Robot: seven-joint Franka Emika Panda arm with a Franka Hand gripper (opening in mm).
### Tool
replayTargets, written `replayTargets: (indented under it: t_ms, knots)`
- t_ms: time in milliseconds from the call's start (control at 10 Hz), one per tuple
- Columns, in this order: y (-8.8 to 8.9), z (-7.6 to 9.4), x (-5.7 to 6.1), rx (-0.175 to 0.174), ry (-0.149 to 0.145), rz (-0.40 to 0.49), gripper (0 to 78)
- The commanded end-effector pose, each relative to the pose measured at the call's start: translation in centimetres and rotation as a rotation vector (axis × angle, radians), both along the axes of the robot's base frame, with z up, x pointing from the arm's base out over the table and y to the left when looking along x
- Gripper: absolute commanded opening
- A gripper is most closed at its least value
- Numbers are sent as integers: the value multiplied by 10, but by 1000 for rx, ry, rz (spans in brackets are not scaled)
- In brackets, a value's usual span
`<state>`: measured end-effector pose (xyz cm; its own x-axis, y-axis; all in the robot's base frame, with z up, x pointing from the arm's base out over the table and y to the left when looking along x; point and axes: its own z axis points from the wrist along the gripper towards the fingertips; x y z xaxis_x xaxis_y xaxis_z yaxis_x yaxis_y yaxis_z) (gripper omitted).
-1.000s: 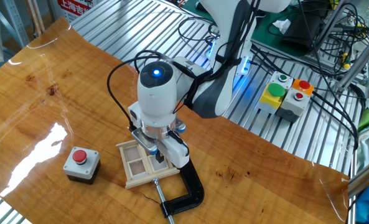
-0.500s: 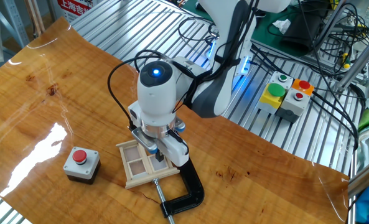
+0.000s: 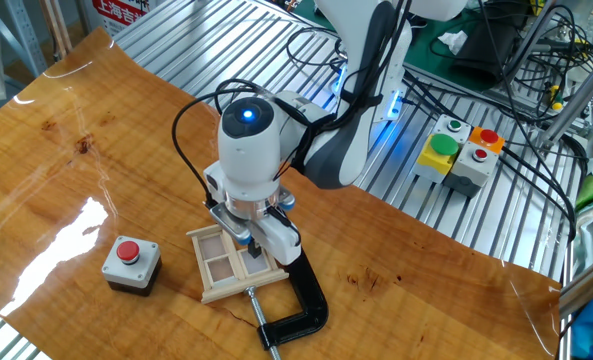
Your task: Close a sliding window
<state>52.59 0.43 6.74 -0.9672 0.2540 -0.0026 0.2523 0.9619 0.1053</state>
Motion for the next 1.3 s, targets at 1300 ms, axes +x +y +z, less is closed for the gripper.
replayTargets:
  t_ms: [1300]
  knots:
    - [-9, -8, -14, -7, -12, 1, 0]
